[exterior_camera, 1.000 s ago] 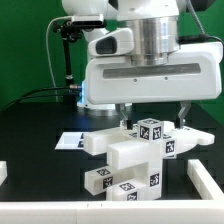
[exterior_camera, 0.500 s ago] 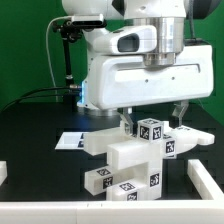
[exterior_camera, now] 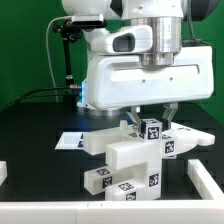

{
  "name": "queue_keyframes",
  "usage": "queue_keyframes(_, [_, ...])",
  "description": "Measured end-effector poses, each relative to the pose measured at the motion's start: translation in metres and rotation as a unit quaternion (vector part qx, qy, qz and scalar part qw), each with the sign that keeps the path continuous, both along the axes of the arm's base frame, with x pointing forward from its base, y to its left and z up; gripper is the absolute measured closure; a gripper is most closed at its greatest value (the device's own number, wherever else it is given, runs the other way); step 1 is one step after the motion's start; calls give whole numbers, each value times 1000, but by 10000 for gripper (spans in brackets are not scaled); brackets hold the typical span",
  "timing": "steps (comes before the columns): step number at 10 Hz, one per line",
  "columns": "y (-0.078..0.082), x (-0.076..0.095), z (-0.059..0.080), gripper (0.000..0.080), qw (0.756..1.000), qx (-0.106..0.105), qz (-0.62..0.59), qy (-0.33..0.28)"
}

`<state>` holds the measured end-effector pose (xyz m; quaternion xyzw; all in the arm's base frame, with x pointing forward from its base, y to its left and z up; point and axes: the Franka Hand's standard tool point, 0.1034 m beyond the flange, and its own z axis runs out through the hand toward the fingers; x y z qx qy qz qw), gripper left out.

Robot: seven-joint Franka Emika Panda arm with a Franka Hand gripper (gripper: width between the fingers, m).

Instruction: Assemble chair

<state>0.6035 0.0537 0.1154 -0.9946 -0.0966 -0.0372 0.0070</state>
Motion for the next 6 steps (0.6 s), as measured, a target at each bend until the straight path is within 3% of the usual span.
queue_keyframes(4, [-4, 1, 0, 515, 990, 10, -141, 0])
queue_keyframes(6, [-11, 1, 0, 515, 967, 26, -252, 4])
